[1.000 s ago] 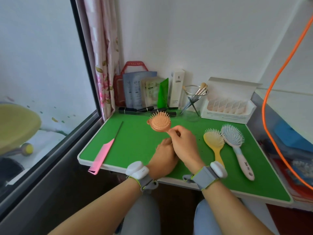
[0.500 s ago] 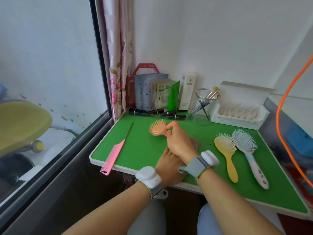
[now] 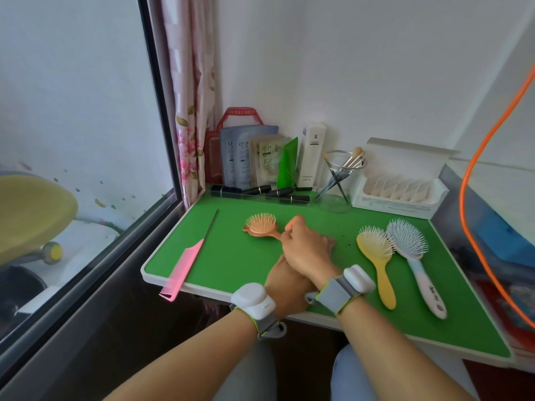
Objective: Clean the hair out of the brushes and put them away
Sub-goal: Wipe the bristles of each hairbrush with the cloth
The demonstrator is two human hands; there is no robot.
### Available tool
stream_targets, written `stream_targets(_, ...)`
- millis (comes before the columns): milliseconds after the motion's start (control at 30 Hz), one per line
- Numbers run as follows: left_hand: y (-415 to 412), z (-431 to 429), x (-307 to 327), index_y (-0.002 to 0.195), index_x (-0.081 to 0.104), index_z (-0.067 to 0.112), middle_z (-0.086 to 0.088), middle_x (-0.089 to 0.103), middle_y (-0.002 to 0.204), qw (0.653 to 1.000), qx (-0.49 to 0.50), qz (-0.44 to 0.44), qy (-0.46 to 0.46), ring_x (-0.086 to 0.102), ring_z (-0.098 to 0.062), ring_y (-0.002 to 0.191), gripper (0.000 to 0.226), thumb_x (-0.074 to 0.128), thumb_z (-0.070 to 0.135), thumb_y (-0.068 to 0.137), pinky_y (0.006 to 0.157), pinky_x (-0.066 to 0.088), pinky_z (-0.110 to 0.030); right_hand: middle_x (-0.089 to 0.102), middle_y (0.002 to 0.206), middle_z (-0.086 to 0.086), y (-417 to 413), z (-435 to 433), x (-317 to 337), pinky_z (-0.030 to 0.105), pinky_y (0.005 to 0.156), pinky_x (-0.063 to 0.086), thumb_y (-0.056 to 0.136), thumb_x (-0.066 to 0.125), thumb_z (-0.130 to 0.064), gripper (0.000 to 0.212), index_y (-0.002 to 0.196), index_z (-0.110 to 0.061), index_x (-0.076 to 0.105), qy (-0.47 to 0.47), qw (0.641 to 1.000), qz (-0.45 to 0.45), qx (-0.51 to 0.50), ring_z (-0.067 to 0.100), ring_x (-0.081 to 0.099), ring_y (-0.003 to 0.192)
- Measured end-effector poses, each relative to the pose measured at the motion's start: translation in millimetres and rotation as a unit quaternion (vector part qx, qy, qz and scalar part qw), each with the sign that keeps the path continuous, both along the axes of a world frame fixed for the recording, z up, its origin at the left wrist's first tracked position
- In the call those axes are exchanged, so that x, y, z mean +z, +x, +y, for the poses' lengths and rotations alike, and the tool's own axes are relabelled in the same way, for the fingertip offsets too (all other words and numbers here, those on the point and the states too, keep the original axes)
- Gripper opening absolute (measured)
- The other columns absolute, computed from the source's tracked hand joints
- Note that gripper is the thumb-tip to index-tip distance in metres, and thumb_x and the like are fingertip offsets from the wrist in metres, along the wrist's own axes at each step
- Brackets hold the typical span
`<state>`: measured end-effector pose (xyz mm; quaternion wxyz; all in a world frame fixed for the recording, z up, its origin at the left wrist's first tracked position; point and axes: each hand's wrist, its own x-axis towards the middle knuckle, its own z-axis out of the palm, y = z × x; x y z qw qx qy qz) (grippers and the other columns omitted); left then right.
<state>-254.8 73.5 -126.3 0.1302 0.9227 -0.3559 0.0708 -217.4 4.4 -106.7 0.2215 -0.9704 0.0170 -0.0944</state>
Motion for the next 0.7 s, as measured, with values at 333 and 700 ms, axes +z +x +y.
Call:
stream_targets(333, 7, -22, -2, 0.098, 0.063, -0.005, -0.023, 0.067, 0.100, 0.950, 0.117, 0.169, -0.236, 0.061, -0.035, 0.089, 0.020, 0.046, 0.001, 0.089, 0.067, 0.038, -0.027, 0.066, 0.099, 0.002, -19, -31, 6, 0.043, 0.087, 0.047, 0.096, 0.048, -0.017, 0.011, 0.101, -0.017, 0.057, 0.131, 0.981, -0.113, -0.088, 0.026, 0.060, 0.095)
stream_targets(700, 3, -49, 22, 0.098, 0.067, 0.011, -0.007, 0.070, 0.093, 0.680, 0.177, 0.337, -0.626, 0.065, -0.011, 0.081, 0.022, 0.057, -0.006, 0.087, 0.068, 0.055, -0.020, 0.060, 0.101, 0.007, -35, -78, 4, 0.029, 0.071, 0.036, 0.097, 0.043, -0.034, 0.020, 0.097, -0.017, 0.054, 0.394, 0.904, -0.019, -0.165, 0.023, 0.052, 0.088)
